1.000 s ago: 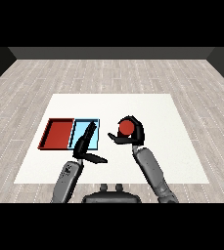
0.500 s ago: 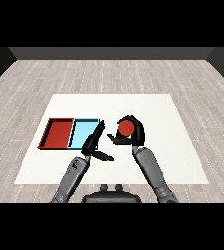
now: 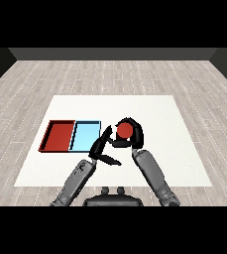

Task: Pick the red can and put it in the red box

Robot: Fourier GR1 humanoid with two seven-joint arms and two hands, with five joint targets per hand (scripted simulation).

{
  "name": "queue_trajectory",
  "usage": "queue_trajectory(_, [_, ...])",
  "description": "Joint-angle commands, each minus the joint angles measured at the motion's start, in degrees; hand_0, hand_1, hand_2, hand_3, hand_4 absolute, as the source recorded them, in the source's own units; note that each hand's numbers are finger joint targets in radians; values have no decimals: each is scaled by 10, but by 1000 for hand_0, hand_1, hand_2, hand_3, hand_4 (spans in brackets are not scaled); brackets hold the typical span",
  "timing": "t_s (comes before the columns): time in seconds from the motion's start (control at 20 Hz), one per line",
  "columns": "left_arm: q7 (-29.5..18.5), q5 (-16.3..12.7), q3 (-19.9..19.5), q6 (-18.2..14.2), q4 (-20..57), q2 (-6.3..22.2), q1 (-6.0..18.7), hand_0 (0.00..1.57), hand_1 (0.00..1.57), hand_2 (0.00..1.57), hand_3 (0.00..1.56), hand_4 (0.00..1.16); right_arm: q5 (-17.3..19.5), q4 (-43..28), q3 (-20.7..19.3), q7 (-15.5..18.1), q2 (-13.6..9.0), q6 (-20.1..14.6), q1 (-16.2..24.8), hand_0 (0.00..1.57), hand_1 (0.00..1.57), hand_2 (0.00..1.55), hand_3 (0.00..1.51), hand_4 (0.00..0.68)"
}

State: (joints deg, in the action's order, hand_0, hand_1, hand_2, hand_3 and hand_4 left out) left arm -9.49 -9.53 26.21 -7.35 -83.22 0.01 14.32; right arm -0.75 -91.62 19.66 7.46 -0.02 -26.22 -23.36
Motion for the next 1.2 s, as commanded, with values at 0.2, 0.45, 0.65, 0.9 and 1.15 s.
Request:
queue_trajectory(0.2, [-8,-53,41,-48,38,0,45,0,0,0,0,0,0,-13,11,9,0,13,14,1571,1571,1472,1409,629])
queue_trajectory(0.45, [-28,-56,66,-44,49,0,28,0,0,0,0,0,-35,30,65,66,0,-32,10,1571,1571,1479,1412,629])
queue_trajectory(0.65, [-8,-62,43,-33,44,0,60,0,0,0,0,0,3,-18,76,-15,0,-48,-20,1571,1571,1473,1401,631])
queue_trajectory(0.9, [-65,-80,43,-17,110,0,74,0,0,0,0,0,-19,11,98,22,0,-80,-37,1571,1571,1484,1411,650])
queue_trajectory(1.15, [-29,-58,43,-51,44,1,60,0,0,0,0,0,-54,26,100,2,0,-91,-73,1571,1571,1482,1404,658])
